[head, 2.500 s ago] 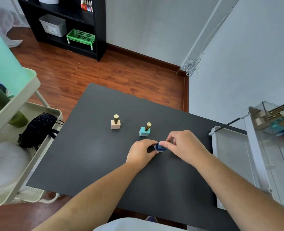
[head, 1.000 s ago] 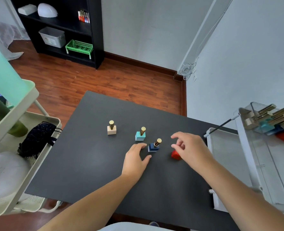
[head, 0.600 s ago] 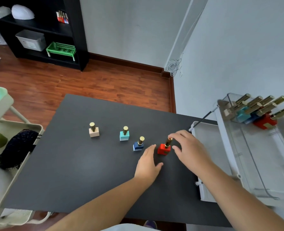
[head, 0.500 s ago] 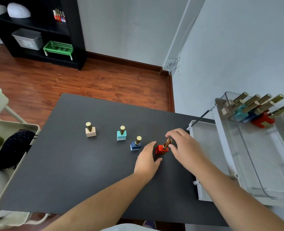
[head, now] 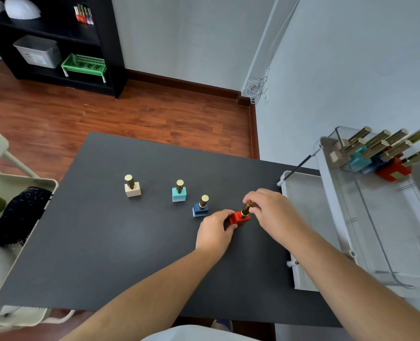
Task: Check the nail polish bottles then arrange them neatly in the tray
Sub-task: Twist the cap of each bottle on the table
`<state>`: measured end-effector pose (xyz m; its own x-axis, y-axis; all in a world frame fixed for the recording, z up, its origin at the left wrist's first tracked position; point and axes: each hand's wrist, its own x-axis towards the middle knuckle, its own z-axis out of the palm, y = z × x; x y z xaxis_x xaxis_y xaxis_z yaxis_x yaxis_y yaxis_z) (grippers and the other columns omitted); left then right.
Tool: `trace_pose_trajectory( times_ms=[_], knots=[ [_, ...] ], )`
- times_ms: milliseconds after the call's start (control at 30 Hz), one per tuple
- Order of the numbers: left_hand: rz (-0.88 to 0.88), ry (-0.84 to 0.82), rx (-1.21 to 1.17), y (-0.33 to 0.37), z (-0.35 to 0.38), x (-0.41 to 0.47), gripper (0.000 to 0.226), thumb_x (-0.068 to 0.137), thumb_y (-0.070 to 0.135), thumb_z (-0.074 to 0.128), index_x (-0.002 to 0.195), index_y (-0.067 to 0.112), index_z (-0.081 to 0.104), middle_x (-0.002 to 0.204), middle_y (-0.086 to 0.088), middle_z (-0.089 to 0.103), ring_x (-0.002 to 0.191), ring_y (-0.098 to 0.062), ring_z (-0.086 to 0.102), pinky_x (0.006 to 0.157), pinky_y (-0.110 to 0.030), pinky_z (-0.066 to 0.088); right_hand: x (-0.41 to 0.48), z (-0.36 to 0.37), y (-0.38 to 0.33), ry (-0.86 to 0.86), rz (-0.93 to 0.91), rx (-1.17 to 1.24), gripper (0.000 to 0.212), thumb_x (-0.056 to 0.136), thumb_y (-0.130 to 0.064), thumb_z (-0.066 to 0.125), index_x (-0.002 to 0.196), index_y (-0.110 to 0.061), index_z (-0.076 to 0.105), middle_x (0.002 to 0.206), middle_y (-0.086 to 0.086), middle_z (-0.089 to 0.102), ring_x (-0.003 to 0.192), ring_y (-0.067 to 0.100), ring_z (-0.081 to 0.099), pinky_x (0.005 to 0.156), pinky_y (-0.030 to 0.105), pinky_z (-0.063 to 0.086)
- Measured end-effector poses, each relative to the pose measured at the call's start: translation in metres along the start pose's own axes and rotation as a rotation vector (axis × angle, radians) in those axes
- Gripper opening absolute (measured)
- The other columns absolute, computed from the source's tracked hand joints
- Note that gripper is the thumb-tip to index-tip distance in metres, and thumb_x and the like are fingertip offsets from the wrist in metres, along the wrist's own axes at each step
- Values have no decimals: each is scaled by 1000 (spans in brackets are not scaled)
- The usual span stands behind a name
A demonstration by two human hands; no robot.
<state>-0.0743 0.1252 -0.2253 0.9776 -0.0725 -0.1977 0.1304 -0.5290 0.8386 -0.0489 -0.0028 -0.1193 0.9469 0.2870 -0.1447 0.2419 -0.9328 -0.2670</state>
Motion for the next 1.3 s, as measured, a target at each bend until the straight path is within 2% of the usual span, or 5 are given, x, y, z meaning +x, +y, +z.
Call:
trace_pose_trajectory(
  times_ms=[233,500,633,833,1300],
  knots=[
    [124,-53,133,-9,-8,3,30,90,24,59,121,27,59,117,5,66,106,-17,59,93,-33,49,2,-8,-7,-109,-28,-5,25,81,5,54,97,-12,65,97,7,65,86,22,58,75,34,46],
    [201,-26,95,-18,-13,2,28,89,25,61,117,25,62,113,6,68,104,-14,60,90,-32,49,4,-9,-10,-75,114,-116,29,83,-42,62,88,-13,64,82,3,67,81,23,59,69,31,45],
    [209,-37,72,-20,-12,2,28,89,25,60,117,25,62,114,6,67,105,-13,59,92,-31,48,0,-9,-11,-88,44,-48,33,79,-30,69,109,-25,58,95,-6,59,87,17,57,76,32,50],
    [215,-24,90,-22,-11,2,31,89,25,60,121,24,60,118,4,66,107,-15,59,94,-30,47,3,-7,-7,-21,103,-73,31,78,-49,63,86,-19,60,73,-3,63,73,21,60,67,33,51],
    [246,-11,87,-24,-9,3,29,89,23,60,118,25,61,113,5,68,104,-13,60,91,-25,47,3,-6,-6,-61,53,8,11,80,-21,66,91,-18,65,73,-1,66,70,16,57,67,32,51]
  ],
)
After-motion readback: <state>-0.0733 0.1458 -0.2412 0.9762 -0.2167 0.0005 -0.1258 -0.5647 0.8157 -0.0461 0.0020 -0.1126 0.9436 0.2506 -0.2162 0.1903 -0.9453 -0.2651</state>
